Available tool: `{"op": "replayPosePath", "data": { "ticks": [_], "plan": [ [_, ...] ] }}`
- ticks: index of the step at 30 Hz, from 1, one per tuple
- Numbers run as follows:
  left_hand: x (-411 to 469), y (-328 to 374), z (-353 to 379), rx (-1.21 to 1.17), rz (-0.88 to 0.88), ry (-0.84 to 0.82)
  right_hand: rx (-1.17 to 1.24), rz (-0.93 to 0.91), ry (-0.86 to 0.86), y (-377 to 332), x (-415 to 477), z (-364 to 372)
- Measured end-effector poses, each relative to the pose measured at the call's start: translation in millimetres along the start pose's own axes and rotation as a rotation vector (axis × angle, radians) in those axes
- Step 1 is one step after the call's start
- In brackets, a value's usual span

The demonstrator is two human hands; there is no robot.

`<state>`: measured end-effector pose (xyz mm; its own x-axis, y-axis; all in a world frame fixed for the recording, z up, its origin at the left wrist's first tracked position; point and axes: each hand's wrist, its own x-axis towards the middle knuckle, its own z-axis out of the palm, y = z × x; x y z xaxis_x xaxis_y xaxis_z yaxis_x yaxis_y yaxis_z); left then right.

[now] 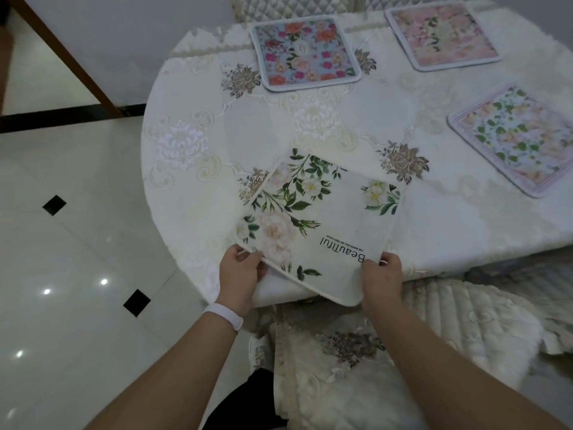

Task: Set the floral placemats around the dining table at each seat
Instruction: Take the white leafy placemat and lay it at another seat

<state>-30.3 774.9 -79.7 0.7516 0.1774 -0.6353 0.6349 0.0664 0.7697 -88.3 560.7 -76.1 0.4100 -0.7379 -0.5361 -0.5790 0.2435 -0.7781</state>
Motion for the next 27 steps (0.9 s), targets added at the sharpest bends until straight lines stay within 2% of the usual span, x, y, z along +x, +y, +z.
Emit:
{"op": "replayPosePath", "data": {
  "ticks": [4,12,18,22,27],
  "plan": [
    [-11,-6,5,-0.075,0.016,0.018,0.08,0.054,-0.03,7,-26,25],
    [-18,-20,-6,0.015,0.019,0.015,0.075,0.126,-0.249,17,-66,63],
    [-15,-25,-10,-0.005,0.007,-0.001,0.108,0.099,-0.258,12,-64,64],
    [-12,-23,-14,-0.022,0.012,0.002,0.058,0.054,-0.187,3,-37,54],
    [2,-17,-26,0.113,0.075,0.01,-0.006,-0.049,-0.095,-17,4,38]
  ]
}}
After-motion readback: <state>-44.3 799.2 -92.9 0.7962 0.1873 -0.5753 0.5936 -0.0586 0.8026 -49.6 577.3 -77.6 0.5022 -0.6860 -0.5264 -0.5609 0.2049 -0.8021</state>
